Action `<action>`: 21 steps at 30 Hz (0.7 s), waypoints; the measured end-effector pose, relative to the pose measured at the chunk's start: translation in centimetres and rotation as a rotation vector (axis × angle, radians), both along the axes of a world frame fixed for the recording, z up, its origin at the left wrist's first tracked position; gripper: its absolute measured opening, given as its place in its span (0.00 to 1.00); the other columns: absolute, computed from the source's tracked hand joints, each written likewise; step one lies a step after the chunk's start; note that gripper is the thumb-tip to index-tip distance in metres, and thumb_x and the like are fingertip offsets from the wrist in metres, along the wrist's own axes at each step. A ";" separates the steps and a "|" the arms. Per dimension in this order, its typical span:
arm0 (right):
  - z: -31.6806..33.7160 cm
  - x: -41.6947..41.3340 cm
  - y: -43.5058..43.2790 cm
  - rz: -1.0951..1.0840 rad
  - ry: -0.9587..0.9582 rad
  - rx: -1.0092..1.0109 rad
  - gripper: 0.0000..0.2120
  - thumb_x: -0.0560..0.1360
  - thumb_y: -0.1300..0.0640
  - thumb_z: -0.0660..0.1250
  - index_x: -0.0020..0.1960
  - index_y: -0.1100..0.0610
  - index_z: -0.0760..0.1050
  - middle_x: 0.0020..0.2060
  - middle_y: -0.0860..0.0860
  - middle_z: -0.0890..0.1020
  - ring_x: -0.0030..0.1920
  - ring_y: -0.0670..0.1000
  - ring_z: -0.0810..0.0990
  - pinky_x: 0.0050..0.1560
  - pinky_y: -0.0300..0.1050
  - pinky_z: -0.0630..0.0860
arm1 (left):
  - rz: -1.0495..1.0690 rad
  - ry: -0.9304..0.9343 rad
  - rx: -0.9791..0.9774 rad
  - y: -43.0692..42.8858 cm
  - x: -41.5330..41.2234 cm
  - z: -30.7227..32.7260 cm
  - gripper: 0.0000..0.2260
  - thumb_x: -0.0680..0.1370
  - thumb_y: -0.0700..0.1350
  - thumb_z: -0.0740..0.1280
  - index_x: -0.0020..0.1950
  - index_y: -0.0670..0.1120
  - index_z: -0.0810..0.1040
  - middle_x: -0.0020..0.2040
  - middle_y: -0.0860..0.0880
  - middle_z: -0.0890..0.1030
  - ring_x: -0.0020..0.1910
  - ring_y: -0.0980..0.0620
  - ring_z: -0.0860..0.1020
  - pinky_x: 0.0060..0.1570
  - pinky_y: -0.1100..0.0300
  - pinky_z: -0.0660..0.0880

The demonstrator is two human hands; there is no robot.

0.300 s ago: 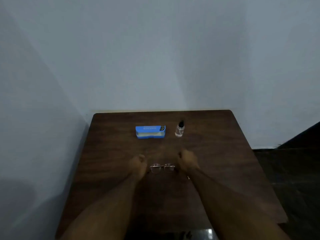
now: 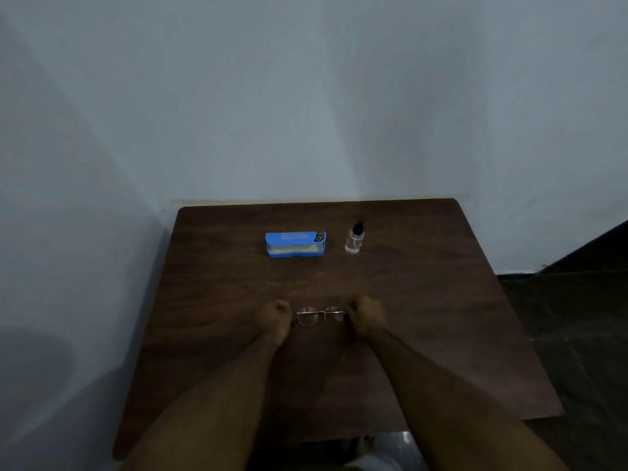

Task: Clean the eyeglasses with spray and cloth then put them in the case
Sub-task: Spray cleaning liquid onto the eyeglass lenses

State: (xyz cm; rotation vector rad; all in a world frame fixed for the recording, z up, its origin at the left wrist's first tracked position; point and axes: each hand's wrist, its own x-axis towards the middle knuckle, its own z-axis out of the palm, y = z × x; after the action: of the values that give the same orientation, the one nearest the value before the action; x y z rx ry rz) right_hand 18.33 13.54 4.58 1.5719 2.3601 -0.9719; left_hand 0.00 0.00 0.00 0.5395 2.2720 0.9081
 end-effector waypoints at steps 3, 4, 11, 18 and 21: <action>0.4 -0.1 -1.0 0.005 -0.031 0.042 0.13 0.78 0.49 0.62 0.54 0.53 0.82 0.51 0.54 0.86 0.54 0.58 0.84 0.48 0.44 0.76 | 0.044 -0.073 0.030 0.3 0.4 -0.4 0.06 0.80 0.38 0.70 0.52 0.40 0.87 0.51 0.39 0.87 0.54 0.39 0.85 0.54 0.55 0.78; 0.4 -0.2 -1.3 0.011 -0.030 0.063 0.12 0.79 0.50 0.63 0.55 0.53 0.82 0.52 0.54 0.86 0.55 0.58 0.84 0.47 0.44 0.74 | 0.063 -0.059 0.040 0.2 0.6 -0.1 0.06 0.79 0.37 0.70 0.49 0.40 0.87 0.48 0.39 0.88 0.51 0.39 0.85 0.54 0.53 0.79; 0.3 -0.7 -2.1 -0.049 -0.006 0.096 0.12 0.78 0.47 0.65 0.53 0.51 0.84 0.51 0.50 0.87 0.54 0.55 0.85 0.51 0.46 0.79 | 0.130 -0.184 0.087 0.1 0.7 -1.0 0.12 0.78 0.38 0.72 0.36 0.49 0.84 0.35 0.44 0.85 0.32 0.50 0.81 0.41 0.55 0.78; 1.4 -2.1 -1.0 -0.334 0.305 0.067 0.09 0.80 0.55 0.69 0.50 0.58 0.86 0.45 0.52 0.87 0.49 0.53 0.86 0.52 0.46 0.80 | 0.232 -0.225 0.330 1.3 0.6 3.9 0.03 0.79 0.36 0.73 0.48 0.41 0.86 0.39 0.45 0.86 0.32 0.55 0.82 0.28 0.63 0.79; 4.0 -2.4 -0.3 -0.371 0.547 0.135 0.05 0.78 0.60 0.72 0.51 0.54 0.87 0.43 0.44 0.86 0.47 0.44 0.84 0.52 0.40 0.77 | 0.188 -0.201 0.476 1.9 -0.5 6.3 0.05 0.79 0.35 0.73 0.52 0.43 0.87 0.43 0.47 0.87 0.37 0.53 0.86 0.37 0.58 0.84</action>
State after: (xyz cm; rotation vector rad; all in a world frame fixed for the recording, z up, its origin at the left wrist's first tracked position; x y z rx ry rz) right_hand 15.90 13.19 8.56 2.0655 2.5572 -1.5145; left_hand -0.48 1.87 6.27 0.4133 1.9468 1.5433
